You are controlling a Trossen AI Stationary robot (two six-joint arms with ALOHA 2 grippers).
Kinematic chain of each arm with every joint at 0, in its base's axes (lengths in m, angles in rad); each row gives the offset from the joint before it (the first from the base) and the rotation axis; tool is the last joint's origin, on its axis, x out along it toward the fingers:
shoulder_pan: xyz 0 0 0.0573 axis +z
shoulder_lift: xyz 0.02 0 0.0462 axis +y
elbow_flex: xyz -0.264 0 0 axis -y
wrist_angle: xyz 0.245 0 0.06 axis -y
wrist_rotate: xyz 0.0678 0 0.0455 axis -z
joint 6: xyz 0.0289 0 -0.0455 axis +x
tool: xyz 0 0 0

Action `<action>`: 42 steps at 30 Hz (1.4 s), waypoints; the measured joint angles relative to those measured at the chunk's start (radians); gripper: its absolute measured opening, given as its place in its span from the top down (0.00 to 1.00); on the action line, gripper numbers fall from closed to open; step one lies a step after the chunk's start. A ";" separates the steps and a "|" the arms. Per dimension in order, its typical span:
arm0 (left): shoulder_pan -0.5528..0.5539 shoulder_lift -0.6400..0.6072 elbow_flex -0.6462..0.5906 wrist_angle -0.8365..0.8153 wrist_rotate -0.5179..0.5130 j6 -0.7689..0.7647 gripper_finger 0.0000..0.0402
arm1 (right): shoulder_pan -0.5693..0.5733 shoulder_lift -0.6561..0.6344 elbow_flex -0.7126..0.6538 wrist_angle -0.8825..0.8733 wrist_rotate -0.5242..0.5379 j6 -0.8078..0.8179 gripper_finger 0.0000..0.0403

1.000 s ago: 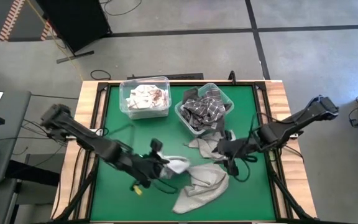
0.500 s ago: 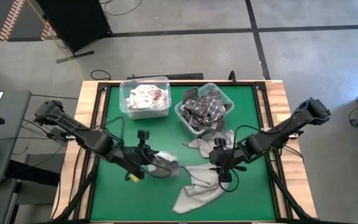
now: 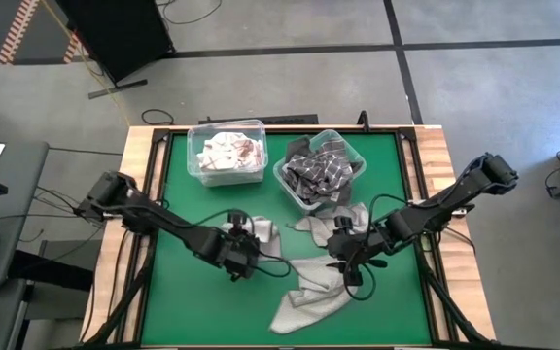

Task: Sort towels by color in basket
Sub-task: Put the middle light gray towel into the left transparent bin

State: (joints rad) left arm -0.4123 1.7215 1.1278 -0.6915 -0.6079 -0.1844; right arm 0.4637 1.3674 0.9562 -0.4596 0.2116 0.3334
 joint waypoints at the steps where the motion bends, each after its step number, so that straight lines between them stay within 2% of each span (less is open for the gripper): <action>1: 0.002 0.016 0.000 0.006 0.000 0.000 0.97 | 0.000 0.000 0.000 0.005 0.000 -0.001 0.37; 3: 0.004 0.038 0.000 0.014 0.001 0.001 0.93 | 0.000 0.000 0.000 0.004 0.000 -0.001 0.37; 6: 0.005 0.046 0.000 0.032 0.005 -0.001 0.82 | 0.000 0.000 0.000 0.005 0.000 -0.002 0.37; 12: 0.010 0.037 0.002 0.104 0.018 -0.005 0.49 | 0.000 0.000 0.000 0.007 0.000 -0.017 0.37; 16: 0.039 0.047 0.003 0.120 0.114 -0.002 0.28 | -0.002 0.000 0.000 0.019 0.000 -0.025 0.37; 18: 0.052 0.050 -0.008 0.141 0.156 0.002 0.21 | -0.002 0.000 0.000 0.031 0.000 -0.028 0.37; 21: 0.077 0.056 -0.032 0.183 0.165 0.003 0.16 | -0.002 0.000 0.000 0.038 0.000 -0.028 0.37; 24: 0.111 0.056 -0.063 0.196 0.175 0.003 0.16 | -0.001 0.000 0.000 0.038 0.000 -0.028 0.37; 30: 0.176 0.049 -0.127 0.287 0.309 0.012 0.19 | 0.001 0.000 0.000 0.041 0.000 -0.028 0.37; 33: 0.180 0.050 -0.151 0.349 0.350 0.063 0.25 | 0.001 0.000 0.000 0.042 0.000 -0.028 0.37; 37: 0.176 0.052 -0.152 0.376 0.360 0.099 0.40 | 0.001 0.000 0.000 0.050 0.000 -0.028 0.37; 42: 0.175 0.054 -0.153 0.375 0.367 0.137 0.74 | -0.001 0.000 0.000 0.052 0.000 -0.028 0.37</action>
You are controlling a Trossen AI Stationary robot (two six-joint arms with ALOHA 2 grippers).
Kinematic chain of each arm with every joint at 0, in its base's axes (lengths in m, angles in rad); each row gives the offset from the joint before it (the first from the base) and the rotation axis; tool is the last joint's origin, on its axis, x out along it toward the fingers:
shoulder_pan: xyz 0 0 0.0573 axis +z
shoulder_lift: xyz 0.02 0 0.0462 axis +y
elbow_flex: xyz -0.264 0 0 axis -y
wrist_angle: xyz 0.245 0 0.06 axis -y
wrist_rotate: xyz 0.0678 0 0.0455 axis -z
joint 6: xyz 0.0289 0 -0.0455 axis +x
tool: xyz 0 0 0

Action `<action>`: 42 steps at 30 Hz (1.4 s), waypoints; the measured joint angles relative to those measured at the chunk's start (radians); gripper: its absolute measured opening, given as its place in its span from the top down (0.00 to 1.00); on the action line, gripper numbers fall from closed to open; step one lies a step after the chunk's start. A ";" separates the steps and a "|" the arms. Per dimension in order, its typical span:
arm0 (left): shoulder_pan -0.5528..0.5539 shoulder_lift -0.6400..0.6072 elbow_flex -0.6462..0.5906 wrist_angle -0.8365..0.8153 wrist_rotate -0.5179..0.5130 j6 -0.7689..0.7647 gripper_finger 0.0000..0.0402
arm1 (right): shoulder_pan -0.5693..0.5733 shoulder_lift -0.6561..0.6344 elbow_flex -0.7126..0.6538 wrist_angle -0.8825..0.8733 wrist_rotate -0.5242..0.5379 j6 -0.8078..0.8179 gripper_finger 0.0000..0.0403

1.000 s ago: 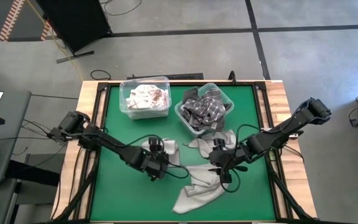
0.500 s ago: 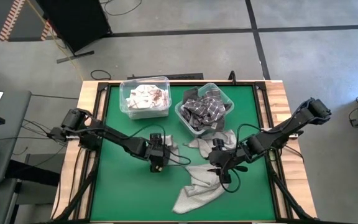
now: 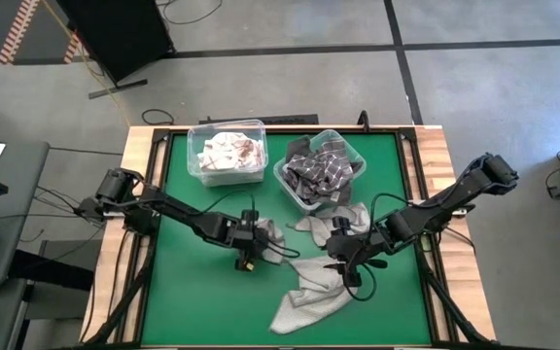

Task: Sort towels by color in basket
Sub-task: Put the middle light gray towel into the left transparent bin

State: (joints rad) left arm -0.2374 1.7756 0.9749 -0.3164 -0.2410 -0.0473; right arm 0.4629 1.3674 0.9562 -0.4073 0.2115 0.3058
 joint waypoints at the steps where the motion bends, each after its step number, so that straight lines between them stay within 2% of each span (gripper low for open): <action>1: 0.000 0.000 0.000 0.000 0.004 0.008 0.82 | 0.000 0.000 0.000 0.001 0.000 0.000 0.37; 2: -0.003 0.000 0.000 0.000 0.005 0.017 0.89 | 0.000 0.000 0.000 0.004 0.001 0.000 0.37; 3: -0.005 0.000 0.000 -0.001 0.006 0.026 0.91 | 0.000 0.000 0.000 0.007 0.003 0.000 0.37; 7: -0.026 -0.003 0.025 -0.041 -0.020 0.056 0.91 | 0.000 0.000 0.000 0.024 0.008 0.000 0.37; 11: -0.051 -0.042 0.085 -0.181 -0.096 0.095 0.91 | 0.001 0.000 0.000 0.037 0.010 0.000 0.37; 16: -0.055 -0.177 0.168 -0.313 -0.253 0.117 0.91 | 0.002 0.000 0.000 0.046 0.011 0.000 0.37; 21: -0.015 -0.365 0.206 -0.325 -0.389 0.119 0.91 | 0.002 0.000 0.000 0.051 0.012 -0.001 0.37; 25: 0.067 -0.496 0.221 -0.323 -0.500 0.085 0.91 | 0.002 0.000 0.000 0.052 0.024 -0.003 0.37; 30: 0.223 -0.619 0.222 -0.280 -0.522 0.071 0.91 | 0.002 0.000 0.000 0.053 0.025 -0.003 0.37; 34: 0.357 -0.649 0.222 -0.216 -0.525 0.117 0.91 | 0.002 0.000 0.000 0.060 0.025 -0.003 0.37; 38: 0.489 -0.631 0.222 -0.188 -0.484 0.128 0.91 | 0.005 0.000 0.000 0.074 0.026 -0.003 0.37; 42: 0.616 -0.574 0.217 -0.206 -0.372 0.081 0.91 | 0.020 0.000 0.000 0.085 0.041 -0.008 0.37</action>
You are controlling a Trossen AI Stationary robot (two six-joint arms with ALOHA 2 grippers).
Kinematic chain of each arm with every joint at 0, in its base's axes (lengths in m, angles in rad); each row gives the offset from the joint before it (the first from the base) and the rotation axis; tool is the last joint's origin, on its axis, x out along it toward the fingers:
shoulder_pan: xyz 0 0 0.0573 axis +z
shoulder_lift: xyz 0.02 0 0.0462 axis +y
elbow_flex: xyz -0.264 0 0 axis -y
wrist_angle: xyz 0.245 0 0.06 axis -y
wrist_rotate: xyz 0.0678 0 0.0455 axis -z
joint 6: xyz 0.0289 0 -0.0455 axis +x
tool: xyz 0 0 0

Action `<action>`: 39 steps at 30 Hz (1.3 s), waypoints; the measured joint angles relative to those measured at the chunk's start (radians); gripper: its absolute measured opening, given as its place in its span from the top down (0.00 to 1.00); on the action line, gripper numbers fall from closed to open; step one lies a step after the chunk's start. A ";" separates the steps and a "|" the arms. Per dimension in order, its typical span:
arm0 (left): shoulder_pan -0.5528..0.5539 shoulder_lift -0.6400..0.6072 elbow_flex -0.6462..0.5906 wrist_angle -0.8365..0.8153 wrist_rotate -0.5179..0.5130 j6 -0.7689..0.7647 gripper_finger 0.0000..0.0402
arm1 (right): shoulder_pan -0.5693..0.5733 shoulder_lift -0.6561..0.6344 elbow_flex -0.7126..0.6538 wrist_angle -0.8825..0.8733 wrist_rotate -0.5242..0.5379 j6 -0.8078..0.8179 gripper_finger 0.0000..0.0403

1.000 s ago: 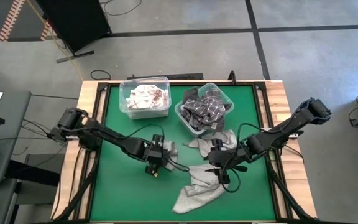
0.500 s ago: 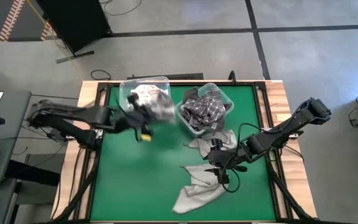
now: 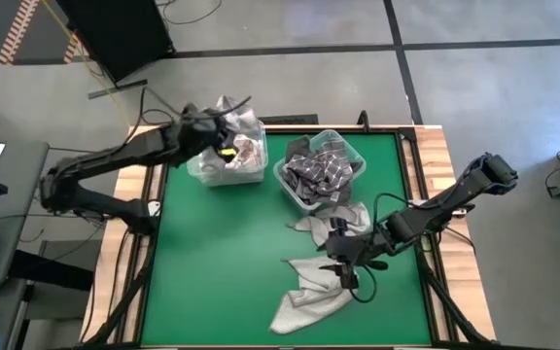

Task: Sort towels by color in basket
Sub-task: Put the middle light gray towel into the left transparent bin

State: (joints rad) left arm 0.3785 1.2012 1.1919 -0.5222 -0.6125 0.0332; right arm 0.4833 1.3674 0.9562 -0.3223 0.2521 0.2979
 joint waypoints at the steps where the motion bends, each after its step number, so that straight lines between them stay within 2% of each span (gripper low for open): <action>1: 0.030 0.018 -0.002 -0.009 0.043 -0.022 0.91 | 0.006 0.000 0.000 0.000 0.008 0.000 0.37; 5: 0.131 0.120 -0.002 -0.054 0.192 -0.116 0.91 | 0.027 0.000 0.000 0.002 0.023 0.000 0.37; 9: 0.195 0.232 -0.002 -0.080 0.305 -0.207 0.84 | 0.049 0.000 0.000 0.006 0.063 0.000 0.37; 12: 0.231 0.310 -0.002 -0.110 0.372 -0.250 0.81 | 0.061 0.000 0.000 0.011 0.073 -0.001 0.37; 17: 0.279 0.410 -0.002 -0.166 0.457 -0.301 0.82 | 0.083 0.000 0.000 0.013 0.098 -0.001 0.37; 22: 0.293 0.466 -0.001 -0.208 0.495 -0.308 0.82 | 0.095 0.000 0.000 0.014 0.117 -0.001 0.37; 27: 0.293 0.468 0.006 -0.223 0.498 -0.293 0.77 | 0.094 0.000 0.000 0.014 0.118 -0.001 0.37; 33: 0.280 0.468 0.081 -0.293 0.498 -0.273 0.65 | 0.094 0.000 0.000 0.015 0.118 -0.001 0.37; 39: 0.238 0.468 0.224 -0.396 0.500 -0.251 0.49 | 0.094 0.000 0.000 0.015 0.118 0.006 0.37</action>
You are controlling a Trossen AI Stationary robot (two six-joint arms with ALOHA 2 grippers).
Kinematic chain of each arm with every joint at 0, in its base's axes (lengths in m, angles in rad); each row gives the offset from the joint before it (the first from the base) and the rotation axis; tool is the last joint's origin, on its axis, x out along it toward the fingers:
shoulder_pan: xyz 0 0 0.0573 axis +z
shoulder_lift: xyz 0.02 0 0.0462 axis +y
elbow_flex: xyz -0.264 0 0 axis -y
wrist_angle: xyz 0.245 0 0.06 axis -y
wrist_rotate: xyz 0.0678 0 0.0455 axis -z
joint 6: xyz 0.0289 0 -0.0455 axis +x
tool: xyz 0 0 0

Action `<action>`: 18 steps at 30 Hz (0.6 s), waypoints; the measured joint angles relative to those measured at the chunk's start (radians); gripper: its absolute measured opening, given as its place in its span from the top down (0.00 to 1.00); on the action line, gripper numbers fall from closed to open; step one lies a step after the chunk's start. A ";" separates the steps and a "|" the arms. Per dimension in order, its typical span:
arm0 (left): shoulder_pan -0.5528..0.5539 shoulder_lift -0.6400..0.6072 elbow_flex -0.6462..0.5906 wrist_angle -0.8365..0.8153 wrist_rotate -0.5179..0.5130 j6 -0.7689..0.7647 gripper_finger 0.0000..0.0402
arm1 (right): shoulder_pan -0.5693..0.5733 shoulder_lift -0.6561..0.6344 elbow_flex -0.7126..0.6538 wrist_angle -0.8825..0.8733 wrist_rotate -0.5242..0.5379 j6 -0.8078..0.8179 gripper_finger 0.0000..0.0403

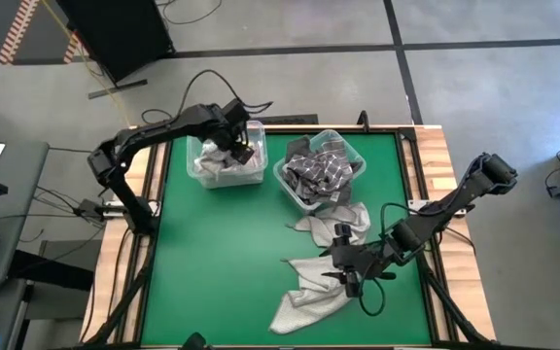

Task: Sort towels by color in basket
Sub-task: Put the middle light gray towel into the left transparent bin, then put the bottom light gray towel into the left transparent bin

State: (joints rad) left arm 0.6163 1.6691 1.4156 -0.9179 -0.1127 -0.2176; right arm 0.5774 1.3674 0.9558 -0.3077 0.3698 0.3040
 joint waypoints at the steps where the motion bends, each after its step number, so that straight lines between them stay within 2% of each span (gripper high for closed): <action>1: -0.008 0.000 0.029 -0.022 0.000 0.001 0.46 | 0.000 0.000 0.000 0.000 0.000 0.002 0.37; 7: -0.058 0.000 0.208 -0.177 -0.006 0.035 0.39 | 0.000 0.000 0.000 -0.002 0.000 0.002 0.37; 14: -0.130 0.000 0.401 -0.386 -0.135 0.056 0.39 | 0.000 0.000 0.000 -0.060 -0.001 0.024 0.37; 18: -0.196 0.000 0.489 -0.469 -0.158 0.049 0.39 | 0.000 0.000 0.000 -0.161 -0.003 0.084 0.37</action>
State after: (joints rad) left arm 0.4202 1.6688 1.9050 -1.3868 -0.2709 -0.1691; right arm 0.5774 1.3674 0.9558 -0.4682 0.3665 0.3879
